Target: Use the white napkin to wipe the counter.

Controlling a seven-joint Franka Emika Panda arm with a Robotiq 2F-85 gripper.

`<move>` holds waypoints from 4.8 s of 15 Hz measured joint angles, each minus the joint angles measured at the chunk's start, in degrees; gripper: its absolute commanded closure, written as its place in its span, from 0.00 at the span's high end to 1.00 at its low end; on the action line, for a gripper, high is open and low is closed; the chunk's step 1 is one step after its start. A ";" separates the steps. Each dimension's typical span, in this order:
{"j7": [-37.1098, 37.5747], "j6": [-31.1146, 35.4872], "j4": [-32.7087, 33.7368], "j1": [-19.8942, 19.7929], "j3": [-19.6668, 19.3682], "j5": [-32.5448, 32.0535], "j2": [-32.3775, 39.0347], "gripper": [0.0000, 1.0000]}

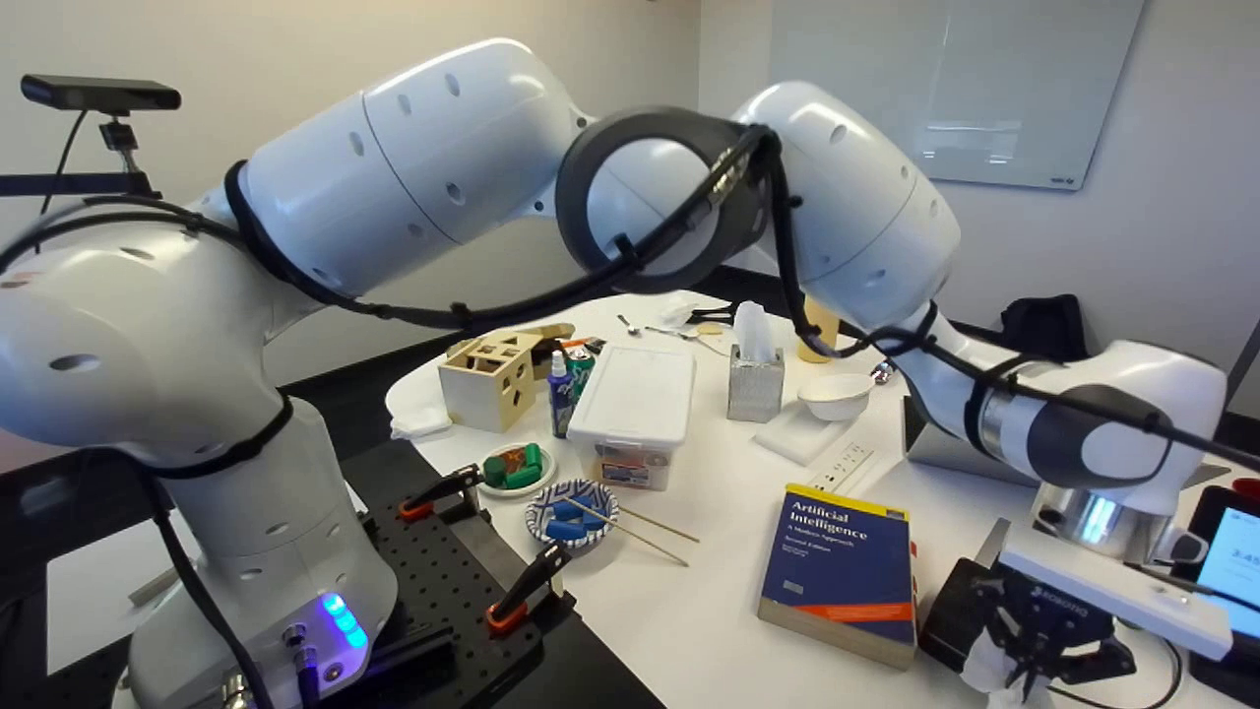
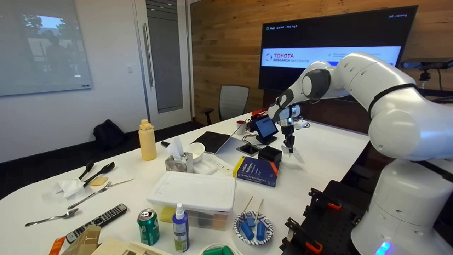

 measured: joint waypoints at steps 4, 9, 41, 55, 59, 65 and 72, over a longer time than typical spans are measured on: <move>-0.03 -3.42 -9.60 0.17 2.41 2.01 -10.43 0.01; -0.03 -3.26 -23.22 0.61 6.01 5.35 -18.96 0.01; -1.85 38.86 -60.67 17.77 17.39 16.74 -26.91 0.01; 10.19 42.45 -50.40 17.34 12.12 9.32 -18.00 0.01; 10.09 38.57 -50.85 15.23 11.52 6.48 -17.58 0.01; 9.86 37.65 -53.72 15.48 16.70 5.77 -16.88 0.01; 10.30 38.86 -52.69 19.95 18.14 5.29 -16.66 0.01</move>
